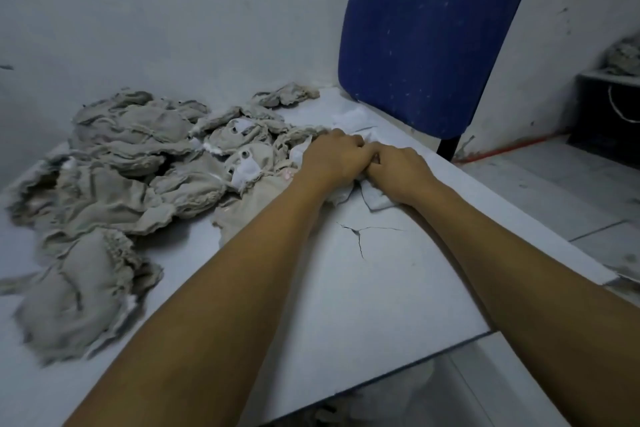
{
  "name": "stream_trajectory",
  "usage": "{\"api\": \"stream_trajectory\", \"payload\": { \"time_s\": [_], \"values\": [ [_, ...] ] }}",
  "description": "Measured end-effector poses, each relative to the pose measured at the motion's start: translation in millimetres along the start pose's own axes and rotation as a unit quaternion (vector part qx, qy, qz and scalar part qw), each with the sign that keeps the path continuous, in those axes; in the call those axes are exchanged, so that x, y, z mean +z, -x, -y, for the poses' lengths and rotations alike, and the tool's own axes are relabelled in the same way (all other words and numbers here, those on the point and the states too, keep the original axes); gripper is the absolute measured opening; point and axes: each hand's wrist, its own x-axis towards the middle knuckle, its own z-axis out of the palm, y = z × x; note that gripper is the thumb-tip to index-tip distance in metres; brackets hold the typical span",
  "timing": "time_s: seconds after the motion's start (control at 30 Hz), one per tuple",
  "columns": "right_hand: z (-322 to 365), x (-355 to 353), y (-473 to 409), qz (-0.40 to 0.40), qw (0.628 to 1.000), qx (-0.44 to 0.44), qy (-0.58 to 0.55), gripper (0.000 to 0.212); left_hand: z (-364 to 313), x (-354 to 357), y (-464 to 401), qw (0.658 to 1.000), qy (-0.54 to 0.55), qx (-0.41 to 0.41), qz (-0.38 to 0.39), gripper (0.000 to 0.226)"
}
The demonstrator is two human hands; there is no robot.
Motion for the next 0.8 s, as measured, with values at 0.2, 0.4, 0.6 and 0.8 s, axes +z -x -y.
{"api": "stream_trajectory", "payload": {
  "time_s": [0.2,0.4,0.6,0.8],
  "values": [
    [28.1,-2.0,60.8,0.0,0.999,-0.029,-0.021,0.035,-1.0,-12.9,71.4,0.999,0.031,-0.015,-0.025,0.042],
    [62.8,-2.6,117.2,0.005,0.998,-0.047,-0.04,0.022,-7.6,-32.4,148.1,0.993,0.096,-0.001,-0.066,0.032],
    [76.7,-11.4,149.1,-0.027,0.988,-0.141,-0.061,0.054,-2.9,-57.3,230.1,0.966,-0.026,0.021,-0.255,0.04],
    [82.4,-13.7,169.7,-0.054,0.978,-0.199,0.0,0.05,62.6,-69.8,274.8,0.972,-0.066,-0.168,-0.152,0.057]
  ]
}}
